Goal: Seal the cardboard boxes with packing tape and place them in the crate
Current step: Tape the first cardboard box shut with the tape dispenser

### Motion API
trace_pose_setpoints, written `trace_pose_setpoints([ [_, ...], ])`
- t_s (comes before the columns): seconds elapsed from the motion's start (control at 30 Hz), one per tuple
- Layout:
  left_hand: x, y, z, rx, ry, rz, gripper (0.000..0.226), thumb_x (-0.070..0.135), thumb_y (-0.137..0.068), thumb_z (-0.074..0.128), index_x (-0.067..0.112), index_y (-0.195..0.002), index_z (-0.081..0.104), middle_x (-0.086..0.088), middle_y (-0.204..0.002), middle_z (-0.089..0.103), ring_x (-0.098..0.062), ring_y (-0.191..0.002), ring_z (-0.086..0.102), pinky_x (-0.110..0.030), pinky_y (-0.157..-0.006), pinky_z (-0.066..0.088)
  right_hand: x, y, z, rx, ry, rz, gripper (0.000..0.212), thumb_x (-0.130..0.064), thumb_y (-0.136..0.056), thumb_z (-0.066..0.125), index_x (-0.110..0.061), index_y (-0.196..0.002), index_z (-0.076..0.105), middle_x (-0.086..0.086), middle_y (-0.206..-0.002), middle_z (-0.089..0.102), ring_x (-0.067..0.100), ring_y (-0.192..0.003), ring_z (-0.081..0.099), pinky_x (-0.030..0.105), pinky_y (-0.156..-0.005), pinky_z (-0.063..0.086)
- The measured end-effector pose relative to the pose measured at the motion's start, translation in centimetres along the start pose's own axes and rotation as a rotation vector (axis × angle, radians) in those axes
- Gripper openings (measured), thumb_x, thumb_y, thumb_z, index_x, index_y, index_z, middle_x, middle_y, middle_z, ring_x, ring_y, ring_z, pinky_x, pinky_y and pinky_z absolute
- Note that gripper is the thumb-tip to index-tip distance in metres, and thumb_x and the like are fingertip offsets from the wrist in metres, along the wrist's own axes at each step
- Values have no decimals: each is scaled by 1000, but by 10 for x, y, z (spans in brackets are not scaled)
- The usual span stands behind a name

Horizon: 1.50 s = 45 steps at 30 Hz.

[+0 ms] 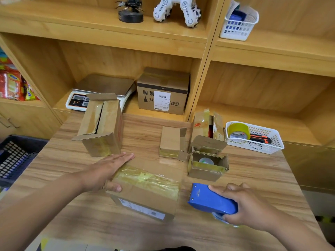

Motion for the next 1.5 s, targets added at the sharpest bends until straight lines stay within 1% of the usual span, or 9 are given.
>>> trace_pose_setpoints([
  [0.17, 33, -4, -14, 79, -178, -98, 120, 71, -56, 66, 39, -149, -4, 10, -158, -10, -10, -143, -11, -31, -115, 2, -6, -17, 27, 30, -66, 4, 72, -71, -71, 49, -73, -124, 0, -31, -93, 33, 12, -91, 36, 5, -82, 25],
  [0.33, 114, -39, 4, -16, -312, 148, 127, 72, -54, 67, 32, -149, -7, 8, -158, -14, -10, -138, -28, -35, -110, -19, -4, -19, 43, 66, -73, 12, 78, -69, -70, 47, -71, -126, -7, -20, -101, 38, 16, -95, 40, 16, -92, 30],
  [0.6, 166, -68, 37, -118, -452, 204, 138, 65, -55, 77, 25, -148, -17, -11, -157, -12, -26, -144, -14, -48, -117, -9, -3, -8, 39, 58, -104, 52, 79, -70, -68, 45, -66, -130, -3, -17, -99, 36, 8, -101, 44, 9, -88, 20],
  [0.77, 160, -61, 36, -25, -373, 274, 135, 65, -56, 74, 21, -148, -15, -5, -156, -1, -18, -144, -7, -40, -117, -11, 11, 19, 11, 103, -286, 108, 74, -55, -65, 56, -72, -126, 18, -29, -105, 46, -5, -103, 43, 5, -94, 22],
  [0.87, 160, -60, 37, -12, -316, 287, 136, 65, -58, 73, 16, -148, -15, -1, -157, -5, -11, -143, -12, -32, -114, -18, 15, 34, -14, 106, -357, 119, 75, -45, -68, 65, -77, -122, 23, -22, -95, 45, 3, -99, 41, 12, -91, 33],
  [1.03, 164, -59, 39, -42, -208, 302, 136, 60, -57, 75, 21, -148, -17, 5, -158, -10, 2, -136, -22, -18, -105, -27, -10, 42, -57, 127, -205, 61, 72, -58, -66, 63, -78, -123, 23, -31, -95, 42, -2, -95, 37, 10, -78, 32],
  [1.17, 165, -60, 42, -77, -177, 312, 138, 63, -54, 76, 26, -148, -17, 10, -157, -9, 20, -107, -46, -4, -91, -32, -30, 40, -85, 143, -168, 11, 69, -59, -65, 67, -76, -120, 29, -26, -93, 45, 0, -91, 42, 13, -70, 36],
  [1.33, 163, -63, 39, -95, -166, 291, 139, 71, -47, 75, 49, -132, -32, 14, -157, -8, 8, -126, -26, -2, -91, -28, -25, 50, -115, 232, -194, -4, 69, -64, -55, 60, -80, -115, 30, -24, -104, 51, -3, -101, 46, 15, -83, 43],
  [1.5, 160, -64, 41, -67, -210, 342, 136, 75, -45, 69, 47, -133, -31, 8, -158, -6, 20, -110, -45, -4, -93, -31, -14, 52, -99, 164, -115, 19, 70, -72, -58, 55, -81, -119, 22, -20, -98, 48, 3, -96, 44, 23, -83, 45],
])
Point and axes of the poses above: each hand's wrist, its own y-axis away from the middle knuckle, its own z-axis out of the palm, x = y × z, the point moved 2 cm from there along -y, towards the middle knuckle
